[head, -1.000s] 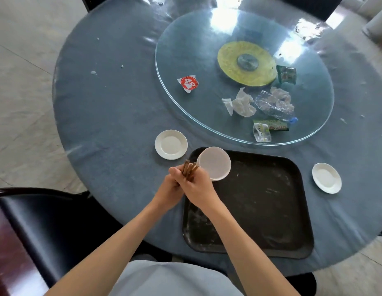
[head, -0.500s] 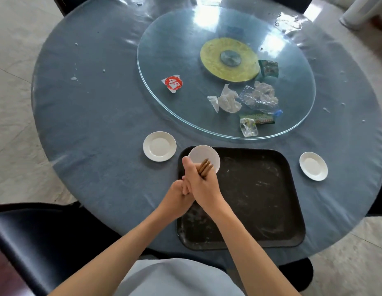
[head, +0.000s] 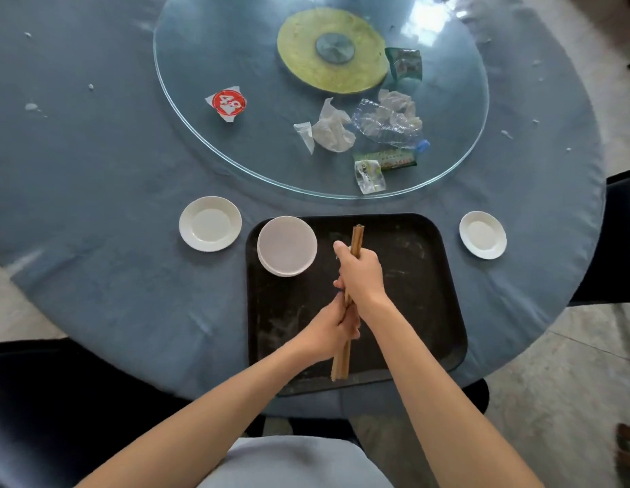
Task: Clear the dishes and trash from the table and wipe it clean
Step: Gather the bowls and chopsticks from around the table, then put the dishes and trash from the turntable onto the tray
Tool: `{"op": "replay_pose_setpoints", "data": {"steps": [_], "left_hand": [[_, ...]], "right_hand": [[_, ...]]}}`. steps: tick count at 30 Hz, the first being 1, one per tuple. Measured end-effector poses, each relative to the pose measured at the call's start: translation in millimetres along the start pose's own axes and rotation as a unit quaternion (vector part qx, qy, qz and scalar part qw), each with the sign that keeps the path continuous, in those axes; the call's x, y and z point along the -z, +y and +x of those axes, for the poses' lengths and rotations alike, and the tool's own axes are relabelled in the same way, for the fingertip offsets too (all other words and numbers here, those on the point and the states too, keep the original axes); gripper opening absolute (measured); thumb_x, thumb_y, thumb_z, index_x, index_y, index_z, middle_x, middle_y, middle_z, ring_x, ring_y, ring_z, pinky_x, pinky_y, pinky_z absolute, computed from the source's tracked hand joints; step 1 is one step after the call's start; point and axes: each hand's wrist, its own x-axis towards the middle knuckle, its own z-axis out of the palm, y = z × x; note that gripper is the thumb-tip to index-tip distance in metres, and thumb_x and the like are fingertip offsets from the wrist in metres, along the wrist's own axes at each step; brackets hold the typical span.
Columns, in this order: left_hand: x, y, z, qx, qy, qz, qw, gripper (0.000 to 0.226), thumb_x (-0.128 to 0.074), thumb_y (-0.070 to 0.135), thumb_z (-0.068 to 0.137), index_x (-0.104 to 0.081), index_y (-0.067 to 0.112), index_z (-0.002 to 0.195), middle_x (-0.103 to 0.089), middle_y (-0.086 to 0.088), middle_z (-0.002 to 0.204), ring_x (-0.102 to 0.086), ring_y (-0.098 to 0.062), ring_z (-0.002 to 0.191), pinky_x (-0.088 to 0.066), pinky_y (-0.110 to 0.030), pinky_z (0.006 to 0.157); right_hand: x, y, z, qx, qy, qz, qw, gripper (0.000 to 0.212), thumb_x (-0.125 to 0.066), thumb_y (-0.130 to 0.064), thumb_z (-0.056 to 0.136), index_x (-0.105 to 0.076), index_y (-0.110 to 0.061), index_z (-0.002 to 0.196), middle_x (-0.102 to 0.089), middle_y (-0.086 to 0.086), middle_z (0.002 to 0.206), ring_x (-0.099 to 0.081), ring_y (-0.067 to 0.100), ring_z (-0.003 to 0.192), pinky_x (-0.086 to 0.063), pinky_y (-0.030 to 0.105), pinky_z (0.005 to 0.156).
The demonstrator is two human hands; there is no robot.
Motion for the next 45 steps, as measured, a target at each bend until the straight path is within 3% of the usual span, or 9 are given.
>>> {"op": "replay_pose_setpoints", "data": {"steps": [5,7,13,18,22,27,33,39,45], "left_hand": [[-9,-12,29,0.118,0.080,-0.052,0.988,0.024,-0.042,0.025,0.109,-0.049,0.020,0.131,-0.068,-0.020,0.113,-0.069,-0.031,0.092,-0.062,-0.046,0.086],[-10,-14,36,0.130,0.117,-0.061,0.983,0.023,-0.040,0.025,0.109,-0.051,0.025,0.130,-0.070,-0.013,0.113,-0.071,-0.031,0.104,-0.062,-0.046,0.086],[-20,-30,42,0.159,0.208,0.028,0.965,0.031,-0.044,0.024,0.107,-0.050,0.016,0.137,-0.065,0.001,0.115,-0.067,-0.014,0.101,-0.061,-0.034,0.087],[-24,-33,42,0.147,0.238,0.102,0.955,0.032,-0.050,0.020,0.104,-0.052,0.013,0.135,-0.052,-0.007,0.128,-0.058,-0.010,0.099,-0.050,-0.017,0.078],[-26,-32,41,0.163,0.258,0.120,0.945,0.044,-0.051,0.022,0.105,-0.043,0.012,0.147,-0.040,-0.011,0.144,-0.058,-0.014,0.109,-0.051,-0.029,0.100],[-28,-35,41,0.188,0.280,0.118,0.934,0.058,-0.050,0.027,0.105,-0.029,0.012,0.157,-0.030,-0.012,0.156,-0.054,-0.024,0.130,-0.048,-0.039,0.110],[-31,-41,41,0.193,0.307,0.097,0.927,0.058,-0.052,0.025,0.104,-0.031,0.018,0.157,-0.032,-0.010,0.153,-0.060,-0.024,0.122,-0.053,-0.041,0.104],[-25,-42,42,0.155,0.299,0.126,0.933,0.056,-0.050,0.020,0.105,-0.033,0.018,0.158,-0.038,-0.006,0.149,-0.059,-0.020,0.120,-0.053,-0.036,0.104],[-19,-44,36,0.126,0.287,0.146,0.938,0.054,-0.050,0.017,0.105,-0.036,0.017,0.157,-0.045,-0.003,0.146,-0.060,-0.011,0.106,-0.050,-0.021,0.090]], "right_hand": [[7,42,6,-0.023,-0.063,-0.101,0.993,0.029,-0.064,-0.044,0.099,-0.062,-0.022,0.117,-0.068,-0.007,0.103,-0.067,0.012,0.095,-0.060,0.028,0.070],[13,57,5,-0.026,-0.076,-0.107,0.991,0.032,-0.065,-0.043,0.099,-0.064,-0.023,0.123,-0.068,-0.008,0.107,-0.067,0.010,0.096,-0.062,0.025,0.066],[19,80,15,0.006,-0.103,-0.116,0.988,0.028,-0.061,-0.033,0.103,-0.072,-0.018,0.125,-0.075,-0.005,0.108,-0.066,0.000,0.091,-0.048,0.006,0.062],[19,88,23,0.033,-0.104,-0.153,0.982,0.028,-0.058,-0.027,0.105,-0.068,-0.019,0.130,-0.074,-0.003,0.114,-0.067,0.005,0.100,-0.056,0.026,0.094],[22,93,27,0.034,-0.104,-0.165,0.980,0.035,-0.060,-0.028,0.104,-0.062,-0.018,0.137,-0.071,-0.003,0.117,-0.064,0.004,0.099,-0.050,0.018,0.086],[24,102,27,0.024,-0.097,-0.191,0.977,0.043,-0.064,-0.025,0.101,-0.055,-0.020,0.143,-0.068,0.000,0.118,-0.066,0.010,0.104,-0.058,0.032,0.096],[25,113,24,0.036,-0.105,-0.213,0.971,0.048,-0.068,-0.023,0.099,-0.052,-0.025,0.144,-0.068,-0.004,0.107,-0.068,0.010,0.099,-0.060,0.036,0.092],[27,110,20,0.014,-0.125,-0.184,0.975,0.043,-0.065,-0.019,0.101,-0.053,-0.025,0.142,-0.067,-0.009,0.095,-0.067,0.005,0.085,-0.052,0.015,0.070],[28,108,17,0.005,-0.127,-0.167,0.978,0.041,-0.064,-0.018,0.101,-0.055,-0.024,0.141,-0.063,-0.015,0.091,-0.064,0.000,0.081,-0.047,0.011,0.065]]}}
